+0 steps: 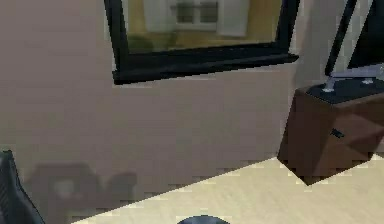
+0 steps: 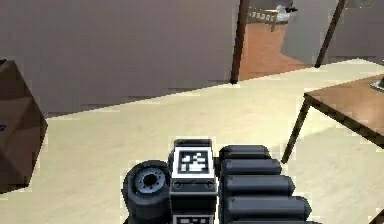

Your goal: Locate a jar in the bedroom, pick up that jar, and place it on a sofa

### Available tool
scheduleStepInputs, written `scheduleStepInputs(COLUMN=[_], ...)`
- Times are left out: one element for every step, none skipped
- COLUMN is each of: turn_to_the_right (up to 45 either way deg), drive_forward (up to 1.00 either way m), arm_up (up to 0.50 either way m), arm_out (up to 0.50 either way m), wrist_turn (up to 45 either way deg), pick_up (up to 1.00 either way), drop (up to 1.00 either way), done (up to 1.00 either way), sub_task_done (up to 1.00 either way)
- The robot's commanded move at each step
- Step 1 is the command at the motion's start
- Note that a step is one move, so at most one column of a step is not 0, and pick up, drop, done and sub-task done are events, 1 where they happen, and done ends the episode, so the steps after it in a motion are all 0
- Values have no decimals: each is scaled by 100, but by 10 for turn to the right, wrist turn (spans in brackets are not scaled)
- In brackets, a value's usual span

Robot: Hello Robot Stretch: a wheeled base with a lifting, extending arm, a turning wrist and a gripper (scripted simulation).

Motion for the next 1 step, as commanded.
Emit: scheduleStepInputs(turn_to_the_right=[-450], drive_forward=[0], arm_up=[0], arm_out=[0], wrist_turn=[0], pick_up=[0], drop=[0], done=[0], sub_task_done=[0])
